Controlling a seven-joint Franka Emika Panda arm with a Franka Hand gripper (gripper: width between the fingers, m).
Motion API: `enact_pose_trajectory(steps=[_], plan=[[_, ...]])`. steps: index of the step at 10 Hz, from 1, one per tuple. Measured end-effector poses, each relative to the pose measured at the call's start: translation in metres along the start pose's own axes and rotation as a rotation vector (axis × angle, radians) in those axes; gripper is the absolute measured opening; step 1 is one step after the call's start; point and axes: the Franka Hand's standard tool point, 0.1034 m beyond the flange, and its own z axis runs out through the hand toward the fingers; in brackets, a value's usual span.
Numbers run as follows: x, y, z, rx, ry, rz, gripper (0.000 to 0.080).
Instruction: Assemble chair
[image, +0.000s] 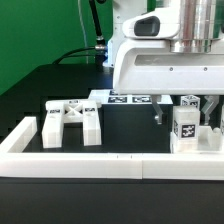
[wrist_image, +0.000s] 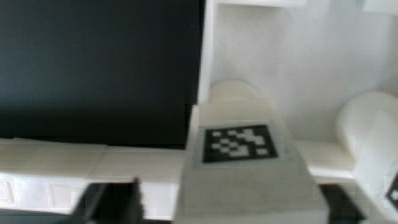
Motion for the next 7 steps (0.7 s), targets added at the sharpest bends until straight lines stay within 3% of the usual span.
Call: enact_pose_trajectory(steps=[1, 4, 7], plan=[[0.0000, 0.0000, 0.0000, 0.000, 0.000, 0.000, 0.0285], [0.0000, -0.0001, 0.0001, 0.001, 0.000, 0.060, 0.0289], [-0.0026, 0.0011, 0.0003, -0.001, -0.014, 0.332, 0.0289]])
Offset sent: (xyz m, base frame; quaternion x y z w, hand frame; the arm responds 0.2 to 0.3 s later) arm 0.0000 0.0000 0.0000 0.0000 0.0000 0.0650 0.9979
